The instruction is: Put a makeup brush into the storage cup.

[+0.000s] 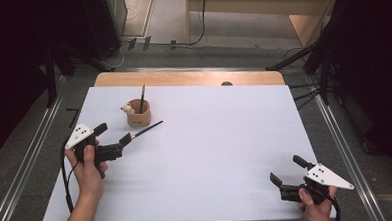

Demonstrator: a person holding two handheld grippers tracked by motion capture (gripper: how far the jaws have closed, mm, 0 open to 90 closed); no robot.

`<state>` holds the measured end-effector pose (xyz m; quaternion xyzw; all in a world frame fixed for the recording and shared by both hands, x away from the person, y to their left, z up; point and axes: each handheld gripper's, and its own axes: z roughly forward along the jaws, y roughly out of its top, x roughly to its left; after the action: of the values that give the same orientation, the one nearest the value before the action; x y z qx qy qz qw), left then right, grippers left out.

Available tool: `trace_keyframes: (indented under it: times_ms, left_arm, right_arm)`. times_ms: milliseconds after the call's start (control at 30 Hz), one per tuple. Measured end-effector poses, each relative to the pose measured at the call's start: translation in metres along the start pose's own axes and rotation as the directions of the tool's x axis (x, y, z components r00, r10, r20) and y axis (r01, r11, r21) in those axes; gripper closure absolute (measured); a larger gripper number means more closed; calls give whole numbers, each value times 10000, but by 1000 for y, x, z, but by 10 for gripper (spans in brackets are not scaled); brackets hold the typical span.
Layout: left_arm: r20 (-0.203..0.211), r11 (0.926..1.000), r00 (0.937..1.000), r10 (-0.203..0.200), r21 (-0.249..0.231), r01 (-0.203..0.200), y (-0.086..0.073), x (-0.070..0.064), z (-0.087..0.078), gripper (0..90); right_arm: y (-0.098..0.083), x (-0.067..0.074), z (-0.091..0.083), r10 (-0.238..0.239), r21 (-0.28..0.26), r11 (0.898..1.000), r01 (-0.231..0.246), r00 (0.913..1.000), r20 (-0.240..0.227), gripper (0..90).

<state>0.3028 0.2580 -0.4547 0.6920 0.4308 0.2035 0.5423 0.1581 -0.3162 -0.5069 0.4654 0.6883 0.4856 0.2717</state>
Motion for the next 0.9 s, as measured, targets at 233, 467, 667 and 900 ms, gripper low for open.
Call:
trace_keyframes:
  times_ms: [233, 467, 667, 900]
  left_arm:
    - [131, 9999, 9999, 22, 104, -23, -12, -1, -13, 0]
    - [254, 9999, 9996, -80, 104, 77, -26, -1, -26, 0]
    - [283, 9995, 9995, -136, 288, 128, -38, -2, -35, 0]
    - [367, 9992, 9993, -83, 393, 69, -49, -5, -47, 0]
  right_arm:
    - [0, 0, 0, -25, 30, 10000, 25, 10000, -5, 0]
    - [0, 1, 1, -57, -6, 10000, 57, 10000, 38, 0]
    - [1, 1, 0, -18, -6, 10000, 18, 10000, 94, 0]
    - [1, 1, -1, -30, -25, 10000, 30, 9999, 115, 0]
